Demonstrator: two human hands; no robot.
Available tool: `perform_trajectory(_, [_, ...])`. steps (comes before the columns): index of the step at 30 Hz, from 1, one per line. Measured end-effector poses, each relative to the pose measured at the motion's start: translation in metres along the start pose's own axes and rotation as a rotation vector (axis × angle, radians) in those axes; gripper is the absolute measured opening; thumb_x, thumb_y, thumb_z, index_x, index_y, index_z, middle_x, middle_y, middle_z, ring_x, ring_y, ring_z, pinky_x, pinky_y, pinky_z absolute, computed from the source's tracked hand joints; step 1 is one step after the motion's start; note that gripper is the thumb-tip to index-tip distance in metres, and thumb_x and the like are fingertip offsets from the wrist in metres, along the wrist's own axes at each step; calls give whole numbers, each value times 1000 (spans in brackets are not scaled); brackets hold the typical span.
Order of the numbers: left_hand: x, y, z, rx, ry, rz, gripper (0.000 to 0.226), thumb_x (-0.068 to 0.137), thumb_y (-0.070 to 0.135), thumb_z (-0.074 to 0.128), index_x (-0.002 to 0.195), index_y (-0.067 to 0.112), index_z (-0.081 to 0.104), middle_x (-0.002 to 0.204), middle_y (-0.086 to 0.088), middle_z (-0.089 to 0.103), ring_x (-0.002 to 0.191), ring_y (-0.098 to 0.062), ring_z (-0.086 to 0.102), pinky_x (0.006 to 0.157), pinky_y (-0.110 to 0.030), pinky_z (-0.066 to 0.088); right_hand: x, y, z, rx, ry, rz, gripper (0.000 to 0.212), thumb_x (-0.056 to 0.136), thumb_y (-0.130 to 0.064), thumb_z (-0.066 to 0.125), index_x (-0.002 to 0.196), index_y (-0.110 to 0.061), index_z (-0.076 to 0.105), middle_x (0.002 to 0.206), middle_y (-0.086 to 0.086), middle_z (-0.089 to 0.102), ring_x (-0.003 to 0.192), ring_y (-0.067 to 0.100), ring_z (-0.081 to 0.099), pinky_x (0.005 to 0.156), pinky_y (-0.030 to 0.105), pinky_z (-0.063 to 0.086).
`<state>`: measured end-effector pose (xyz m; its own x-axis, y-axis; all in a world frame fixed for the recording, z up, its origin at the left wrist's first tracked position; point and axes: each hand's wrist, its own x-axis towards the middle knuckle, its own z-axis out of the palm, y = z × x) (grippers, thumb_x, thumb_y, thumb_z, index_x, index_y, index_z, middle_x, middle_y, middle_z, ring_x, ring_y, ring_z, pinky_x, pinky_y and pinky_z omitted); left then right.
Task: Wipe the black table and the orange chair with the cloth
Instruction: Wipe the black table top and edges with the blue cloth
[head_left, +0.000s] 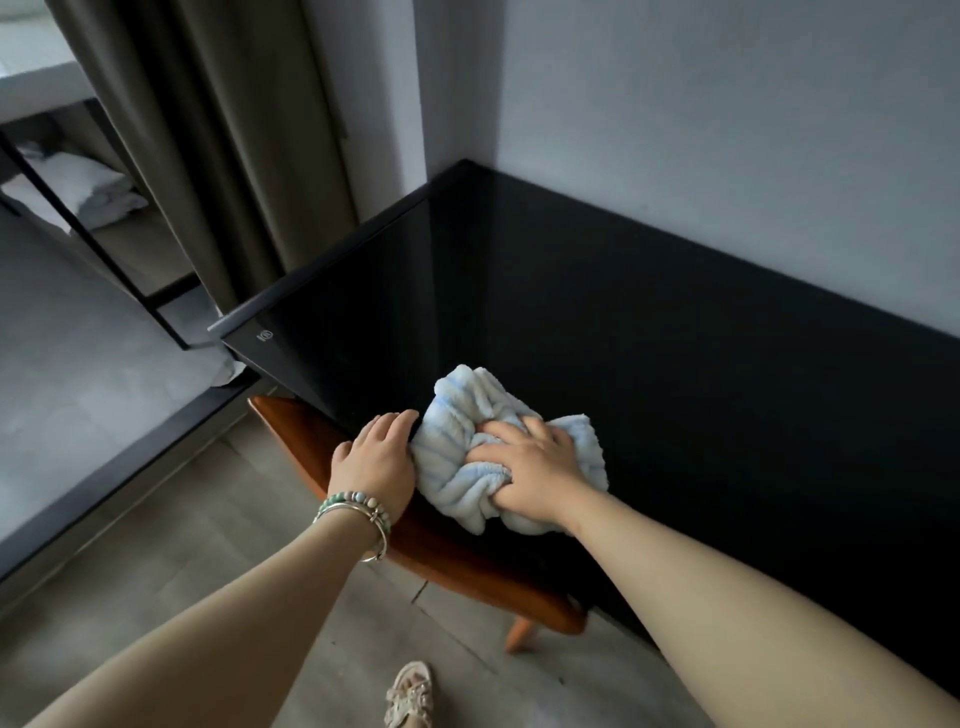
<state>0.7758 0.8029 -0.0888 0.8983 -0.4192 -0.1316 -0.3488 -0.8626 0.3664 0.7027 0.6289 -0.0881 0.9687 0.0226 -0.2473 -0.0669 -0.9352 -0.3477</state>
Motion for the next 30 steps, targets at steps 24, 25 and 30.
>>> perform_trajectory(24, [-173, 158, 69, 182, -87, 202, 46, 100, 26, 30, 145, 31, 24, 153, 8, 24, 145, -16, 11, 119, -43, 3, -321, 64, 61, -209, 144, 286, 26, 53, -43, 81, 70, -36, 62, 102, -13, 54, 91, 23, 59, 65, 40, 49])
perform_trajectory(25, [-175, 157, 69, 194, -93, 215, 46, 100, 26, 31, 145, 31, 24, 153, 7, 23, 145, -17, 11, 119, -42, 2, -326, 59, 64, -241, 109, 315, 35, 42, -46, 85, 67, -35, 63, 95, -11, 57, 84, 23, 60, 62, 40, 50])
perform_trajectory(30, [-184, 151, 67, 239, -91, 271, 46, 99, 23, 34, 144, 31, 26, 154, 4, 21, 146, -19, 8, 119, -39, 0, -352, 51, 89, -398, -233, 327, 35, 95, -32, 44, 124, -18, 57, 140, 3, 39, 131, 31, 26, 106, 52, 17])
